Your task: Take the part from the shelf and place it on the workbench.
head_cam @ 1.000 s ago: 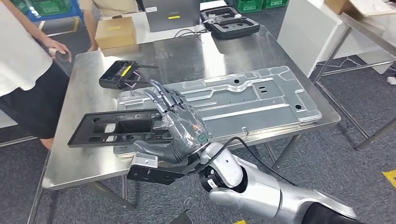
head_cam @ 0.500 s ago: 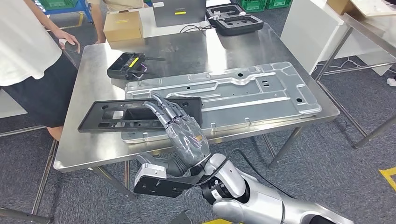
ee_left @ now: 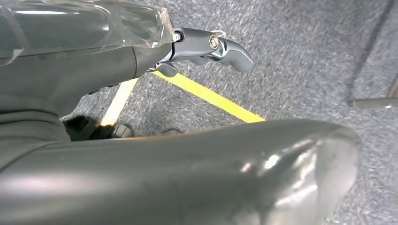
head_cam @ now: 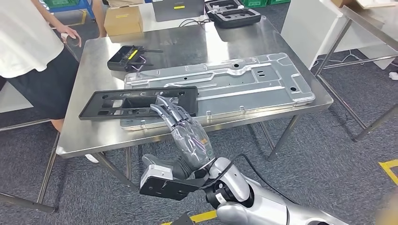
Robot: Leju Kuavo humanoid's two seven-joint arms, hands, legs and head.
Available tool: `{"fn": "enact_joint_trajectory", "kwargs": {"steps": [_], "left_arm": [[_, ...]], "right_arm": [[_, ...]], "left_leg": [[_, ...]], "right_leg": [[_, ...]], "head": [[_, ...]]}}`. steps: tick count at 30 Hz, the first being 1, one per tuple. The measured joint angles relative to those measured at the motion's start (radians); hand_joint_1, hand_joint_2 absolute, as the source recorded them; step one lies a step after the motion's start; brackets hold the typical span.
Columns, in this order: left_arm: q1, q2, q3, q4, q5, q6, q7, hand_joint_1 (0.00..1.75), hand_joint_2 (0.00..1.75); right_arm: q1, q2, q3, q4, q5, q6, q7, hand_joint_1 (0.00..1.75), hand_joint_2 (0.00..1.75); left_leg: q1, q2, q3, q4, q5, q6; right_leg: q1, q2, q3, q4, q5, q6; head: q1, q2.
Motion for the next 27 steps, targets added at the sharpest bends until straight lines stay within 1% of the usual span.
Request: {"fn": "enact_joint_trajectory", "kwargs": {"steps": [1,2,3,4,5,6,7,8,9,10,11,12,13,14,15,16,17,18,19,20,21,22,23,24,25,26,27], "left_arm": [[-0.001,0.0,0.0,0.0,0.0,0.0,0.0,0.0,0.0],[-0.001,0.0,0.0,0.0,0.0,0.0,0.0,0.0,0.0],[0.0,0.0,0.0,0.0,0.0,0.0,0.0,0.0,0.0],[0.0,0.0,0.0,0.0,0.0,0.0,0.0,0.0,0.0],[-0.001,-0.001,0.0,0.0,-0.001,0.0,0.0,0.0,0.0],[-0.001,-0.002,0.0,0.0,-0.001,0.0,0.0,0.0,0.0],[-0.002,-0.003,0.0,0.0,-0.002,0.0,0.0,0.0,0.0],[-0.001,-0.003,0.0,0.0,-0.002,0.0,0.0,0.0,0.0],[-0.001,-0.003,0.0,0.0,-0.002,0.0,0.0,0.0,0.0],[0.0,-0.003,0.0,0.0,-0.002,0.0,0.0,0.0,0.0],[0.001,-0.003,0.0,0.0,-0.003,0.0,0.0,0.0,0.0],[0.001,-0.003,0.0,0.0,-0.003,0.0,0.0,0.0,0.0],[0.001,-0.003,0.0,0.0,-0.003,0.0,0.0,0.0,0.0],[0.001,-0.003,0.0,0.0,-0.003,0.0,0.0,0.0,0.0],[0.001,-0.003,0.001,0.0,-0.003,0.0,0.0,0.0,0.0],[0.001,-0.002,0.001,0.0,-0.003,0.0,-0.001,0.0,0.0],[0.001,-0.002,0.001,0.0,-0.004,0.0,-0.001,0.0,0.0],[0.002,-0.002,0.001,0.0,-0.004,0.0,-0.002,0.0,0.0],[0.003,-0.002,0.0,0.0,-0.004,-0.001,-0.002,0.0,0.0],[0.004,-0.002,0.0,0.0,-0.004,-0.001,-0.002,0.0,0.0],[0.005,-0.002,0.0,0.0,-0.004,0.0,-0.002,0.0,0.0],[0.005,-0.002,0.0,0.0,-0.004,0.0,-0.003,0.0,0.0],[0.005,-0.002,0.001,0.0,-0.003,0.0,-0.003,0.0,0.0],[0.006,-0.002,0.001,0.0,-0.003,0.001,-0.004,0.0,0.0],[0.007,-0.002,0.001,0.0,-0.003,0.001,-0.004,0.0,0.0],[0.007,-0.002,0.001,0.0,-0.003,0.001,-0.004,0.0,0.0],[0.007,-0.002,0.001,0.0,-0.002,0.002,-0.005,0.0,0.0]], "right_arm": [[0.001,0.0,-0.001,-0.001,-0.001,0.0,-0.002,0.0,0.0],[0.001,0.0,-0.001,-0.001,-0.003,0.0,-0.004,0.0,0.0],[0.002,0.0,-0.001,-0.001,-0.004,0.0,-0.006,0.0,0.0],[0.002,-0.001,-0.002,-0.001,-0.007,0.0,-0.008,0.0,0.0],[0.003,-0.001,-0.002,-0.001,-0.008,0.0,-0.011,0.0,0.0],[0.004,-0.002,-0.002,-0.001,-0.01,0.0,-0.014,0.0,0.0],[0.005,-0.002,-0.002,-0.001,-0.01,0.0,-0.017,0.0,0.0],[0.008,-0.002,-0.002,-0.001,-0.011,0.0,-0.019,0.0,0.0],[0.011,-0.002,-0.002,-0.001,-0.011,-0.001,-0.021,0.0,0.0],[0.014,-0.002,-0.002,-0.001,-0.011,-0.002,-0.022,0.0,0.0],[0.016,-0.002,-0.002,-0.001,-0.011,-0.003,-0.023,0.0,0.0],[0.018,-0.002,-0.002,-0.001,-0.01,-0.004,-0.025,0.0,0.0],[0.018,-0.002,-0.002,-0.001,-0.009,-0.004,-0.026,0.0,0.0],[0.018,-0.002,-0.002,-0.001,-0.009,-0.005,-0.027,0.0,0.0],[0.018,-0.001,-0.002,-0.001,-0.009,-0.006,-0.028,0.0,0.0],[0.018,-0.001,-0.002,-0.001,-0.009,-0.006,-0.03,0.0,0.0],[0.02,0.0,-0.002,-0.001,-0.009,-0.006,-0.032,0.0,0.0],[0.021,0.0,-0.002,-0.001,-0.011,-0.005,-0.036,0.0,0.0],[0.023,0.001,-0.002,-0.001,-0.015,-0.002,-0.041,0.0,0.0],[0.026,0.003,-0.001,-0.001,-0.021,0.0,-0.048,0.0,0.0],[0.03,0.005,-0.001,-0.001,-0.027,0.003,-0.057,0.0,0.0],[0.036,0.007,-0.001,-0.001,-0.035,0.003,-0.066,0.0,0.0],[0.045,0.01,-0.001,-0.001,-0.044,0.003,-0.077,0.0,0.0],[0.058,0.012,0.0,-0.001,-0.054,0.002,-0.089,0.0,0.0],[0.072,0.014,0.0,-0.001,-0.066,0.001,-0.101,0.0,0.0],[0.087,0.017,0.0,-0.001,-0.079,-0.001,-0.115,0.0,0.0],[0.101,0.02,0.001,-0.001,-0.093,-0.003,-0.129,0.0,0.0]], "left_leg": [[-0.004,0.0,0.009,-0.021,0.0,0.004],[-0.008,0.0,0.006,-0.024,0.007,0.006],[-0.006,0.0,0.001,-0.03,0.018,0.011],[-0.004,0.001,-0.003,-0.036,0.029,0.016],[-0.001,0.001,-0.01,-0.043,0.043,0.022],[0.003,0.002,-0.019,-0.048,0.057,0.026],[0.003,0.003,-0.03,-0.048,0.068,0.029],[0.003,0.004,-0.044,-0.047,0.079,0.031],[0.003,0.004,-0.057,-0.047,0.089,0.031],[0.003,0.004,-0.07,-0.046,0.098,0.03],[0.003,0.004,-0.081,-0.044,0.106,0.027],[0.004,0.004,-0.091,-0.042,0.113,0.024],[0.005,0.004,-0.101,-0.036,0.118,0.02],[0.004,0.004,-0.111,-0.029,0.122,0.015],[0.002,0.004,-0.118,-0.022,0.126,0.01],[0.001,0.004,-0.124,-0.017,0.13,0.005],[0.0,0.004,-0.129,-0.014,0.136,0.0],[0.002,0.003,-0.133,-0.013,0.139,-0.005],[0.004,0.003,-0.14,-0.004,0.131,-0.011],[0.007,0.003,-0.152,0.022,0.107,-0.018],[0.01,0.002,-0.17,0.068,0.069,-0.025],[0.013,0.002,-0.192,0.134,0.022,-0.032],[0.015,0.002,-0.216,0.207,-0.02,-0.037],[0.017,0.002,-0.231,0.267,-0.047,-0.04],[0.018,0.002,-0.233,0.296,-0.057,-0.041],[0.018,0.002,-0.214,0.286,-0.048,-0.04],[0.017,0.002,-0.174,0.234,-0.027,-0.036]], "right_leg": [[-0.002,-0.001,-0.001,-0.003,0.007,0.007],[-0.004,-0.002,0.0,-0.008,0.016,0.014],[-0.005,-0.003,-0.001,-0.01,0.02,0.021],[-0.004,-0.003,-0.006,-0.005,0.012,0.025],[-0.003,-0.003,-0.015,0.017,-0.016,0.028],[-0.002,-0.002,-0.031,0.061,-0.059,0.03],[-0.001,-0.002,-0.052,0.125,-0.11,0.032],[0.0,-0.002,-0.071,0.197,-0.153,0.034],[0.0,-0.002,-0.081,0.253,-0.175,0.037],[0.0,-0.002,-0.076,0.28,-0.176,0.04],[-0.001,-0.003,-0.051,0.266,-0.159,0.042],[-0.003,-0.004,-0.007,0.213,-0.134,0.043],[-0.004,-0.005,0.047,0.137,-0.12,0.045],[-0.003,-0.005,0.094,0.067,-0.111,0.043],[-0.002,-0.004,0.124,0.017,-0.111,0.039],[0.0,-0.002,0.136,-0.007,-0.115,0.032],[0.003,-0.001,0.133,-0.008,-0.112,0.024],[0.002,-0.001,0.126,-0.008,-0.108,0.015],[0.002,-0.002,0.119,-0.008,-0.102,0.005],[0.001,-0.003,0.112,-0.009,-0.094,-0.004],[-0.001,-0.004,0.102,-0.01,-0.085,-0.011],[-0.001,-0.004,0.092,-0.009,-0.077,-0.015],[-0.001,-0.004,0.082,-0.009,-0.07,-0.017],[0.0,-0.005,0.072,-0.009,-0.062,-0.017],[0.0,-0.005,0.062,-0.009,-0.056,-0.016],[0.0,-0.005,0.054,-0.009,-0.049,-0.015],[0.001,-0.005,0.047,-0.008,-0.043,-0.013]], "head": [[0.0,0.0],[0.0,0.0],[0.0,0.0],[0.0,0.0],[0.001,0.0],[0.003,0.0],[0.005,0.0],[0.006,0.0],[0.007,0.0],[0.007,0.0],[0.008,0.0],[0.008,0.0],[0.008,0.0],[0.009,0.0],[0.01,0.0],[0.01,0.0],[0.01,0.0],[0.011,0.0],[0.011,0.0],[0.012,0.0],[0.012,0.0],[0.012,0.0],[0.012,0.0],[0.012,0.0],[0.012,0.0],[0.012,0.0],[0.012,0.0]]}}
